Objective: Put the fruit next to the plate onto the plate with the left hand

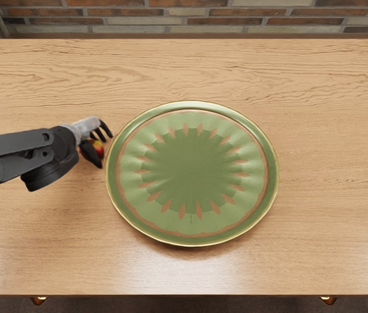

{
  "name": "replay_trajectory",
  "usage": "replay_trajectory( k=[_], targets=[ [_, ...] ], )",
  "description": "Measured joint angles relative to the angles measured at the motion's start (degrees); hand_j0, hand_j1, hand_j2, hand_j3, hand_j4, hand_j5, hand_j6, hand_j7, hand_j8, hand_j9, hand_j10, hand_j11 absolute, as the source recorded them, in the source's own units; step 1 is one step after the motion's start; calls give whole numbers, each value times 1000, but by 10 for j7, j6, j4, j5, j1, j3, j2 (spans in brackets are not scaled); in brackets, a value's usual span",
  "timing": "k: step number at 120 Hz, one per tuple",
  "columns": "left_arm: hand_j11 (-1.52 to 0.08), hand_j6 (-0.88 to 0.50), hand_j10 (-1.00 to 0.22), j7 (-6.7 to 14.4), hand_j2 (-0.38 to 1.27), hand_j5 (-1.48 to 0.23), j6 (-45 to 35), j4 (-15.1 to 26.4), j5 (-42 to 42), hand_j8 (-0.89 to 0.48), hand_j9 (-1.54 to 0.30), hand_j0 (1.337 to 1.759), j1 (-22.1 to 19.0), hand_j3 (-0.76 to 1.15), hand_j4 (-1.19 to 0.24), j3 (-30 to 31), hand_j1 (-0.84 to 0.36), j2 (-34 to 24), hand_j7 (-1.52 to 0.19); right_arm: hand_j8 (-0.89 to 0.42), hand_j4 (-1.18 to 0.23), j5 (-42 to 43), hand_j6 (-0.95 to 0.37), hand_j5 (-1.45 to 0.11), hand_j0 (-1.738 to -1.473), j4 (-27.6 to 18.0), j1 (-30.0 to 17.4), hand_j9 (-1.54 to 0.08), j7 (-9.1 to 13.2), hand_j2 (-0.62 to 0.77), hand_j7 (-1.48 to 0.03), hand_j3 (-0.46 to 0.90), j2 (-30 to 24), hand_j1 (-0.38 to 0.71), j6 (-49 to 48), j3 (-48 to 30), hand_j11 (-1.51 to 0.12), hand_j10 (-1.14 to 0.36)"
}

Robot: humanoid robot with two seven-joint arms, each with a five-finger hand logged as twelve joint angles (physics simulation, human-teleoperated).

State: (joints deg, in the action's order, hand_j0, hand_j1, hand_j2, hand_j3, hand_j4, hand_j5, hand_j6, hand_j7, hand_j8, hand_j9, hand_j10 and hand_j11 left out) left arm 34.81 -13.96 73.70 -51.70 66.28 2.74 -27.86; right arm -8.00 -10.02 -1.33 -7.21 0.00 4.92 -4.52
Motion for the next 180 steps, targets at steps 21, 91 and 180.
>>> replay_trajectory(
  k=[21,91,180],
  targets=[
    [-698,-510,-526,2,147,-688,0,7,-1,-455,-747,1658,0,10,-531,3,-269,-17,-690,-35,-35,0,-35,-45,-1658,0,0,-45,0,-7,-45,0,0,-307,0,0,-45,-35],
    [-1133,-348,-633,2,509,-1176,34,56,55,-295,-1150,1648,68,1,-798,4,-359,-72,-1152,-35,-35,0,-35,-45,-1658,0,0,-45,0,-7,-45,0,0,-307,0,0,-45,-35],
    [-1143,-325,-627,2,451,-1240,115,96,310,-282,-1181,1650,202,0,-789,2,-337,69,-1167,-35,-35,0,-35,-45,-1658,0,2,-45,0,-7,-45,0,0,-307,0,0,-45,-35]
  ],
)
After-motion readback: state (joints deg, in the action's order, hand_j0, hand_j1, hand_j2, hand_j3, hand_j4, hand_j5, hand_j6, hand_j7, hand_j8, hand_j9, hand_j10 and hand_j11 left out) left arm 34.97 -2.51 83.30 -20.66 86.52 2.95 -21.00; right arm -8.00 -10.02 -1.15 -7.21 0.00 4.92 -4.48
